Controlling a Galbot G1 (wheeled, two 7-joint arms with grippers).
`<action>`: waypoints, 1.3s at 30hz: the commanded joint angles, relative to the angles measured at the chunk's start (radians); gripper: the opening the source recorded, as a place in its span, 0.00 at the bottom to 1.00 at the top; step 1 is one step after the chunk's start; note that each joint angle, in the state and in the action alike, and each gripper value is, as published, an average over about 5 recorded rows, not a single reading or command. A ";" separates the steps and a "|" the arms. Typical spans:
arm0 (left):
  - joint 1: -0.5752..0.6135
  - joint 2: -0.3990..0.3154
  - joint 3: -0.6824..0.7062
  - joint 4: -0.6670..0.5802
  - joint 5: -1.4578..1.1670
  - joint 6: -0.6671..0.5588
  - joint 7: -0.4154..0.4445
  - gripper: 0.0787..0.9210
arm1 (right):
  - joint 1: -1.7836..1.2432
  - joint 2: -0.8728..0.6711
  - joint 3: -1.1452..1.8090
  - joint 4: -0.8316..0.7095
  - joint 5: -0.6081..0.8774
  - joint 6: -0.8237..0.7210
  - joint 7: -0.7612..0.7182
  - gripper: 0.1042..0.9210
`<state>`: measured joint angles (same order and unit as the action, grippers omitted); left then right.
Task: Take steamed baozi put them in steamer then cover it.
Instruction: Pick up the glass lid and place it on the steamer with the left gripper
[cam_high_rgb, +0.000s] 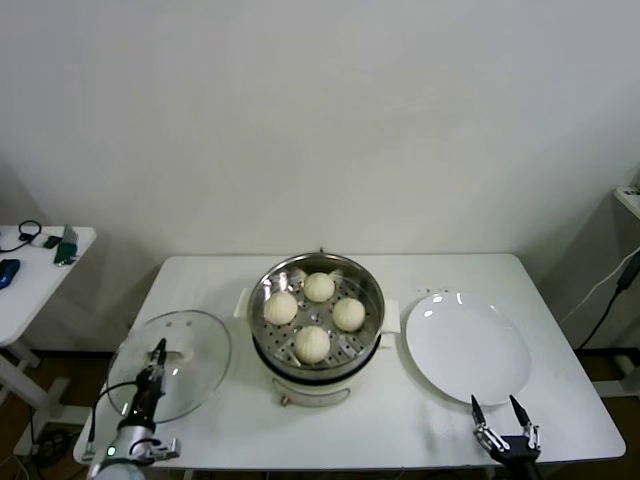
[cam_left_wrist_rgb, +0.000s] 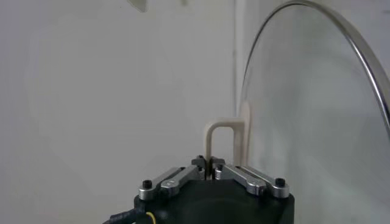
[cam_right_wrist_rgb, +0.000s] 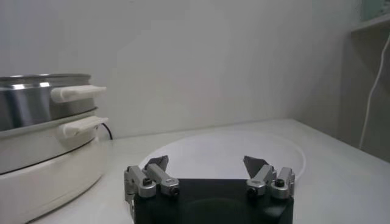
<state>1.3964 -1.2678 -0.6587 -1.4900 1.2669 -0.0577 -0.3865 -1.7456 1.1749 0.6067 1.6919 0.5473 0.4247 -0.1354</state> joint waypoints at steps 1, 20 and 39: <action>0.071 0.126 0.015 -0.403 -0.175 0.144 0.192 0.07 | -0.007 -0.019 0.013 0.019 -0.007 -0.008 0.004 0.88; -0.104 0.329 0.318 -0.723 -0.268 0.643 0.505 0.07 | 0.039 0.031 0.018 0.011 -0.089 -0.038 0.013 0.88; -0.312 -0.054 0.690 -0.573 0.142 0.748 0.653 0.07 | 0.090 0.042 0.002 -0.045 -0.107 -0.027 0.010 0.88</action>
<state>1.1963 -1.1140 -0.1824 -2.1387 1.1945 0.6171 0.1876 -1.6773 1.2001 0.6103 1.6654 0.4591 0.3991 -0.1245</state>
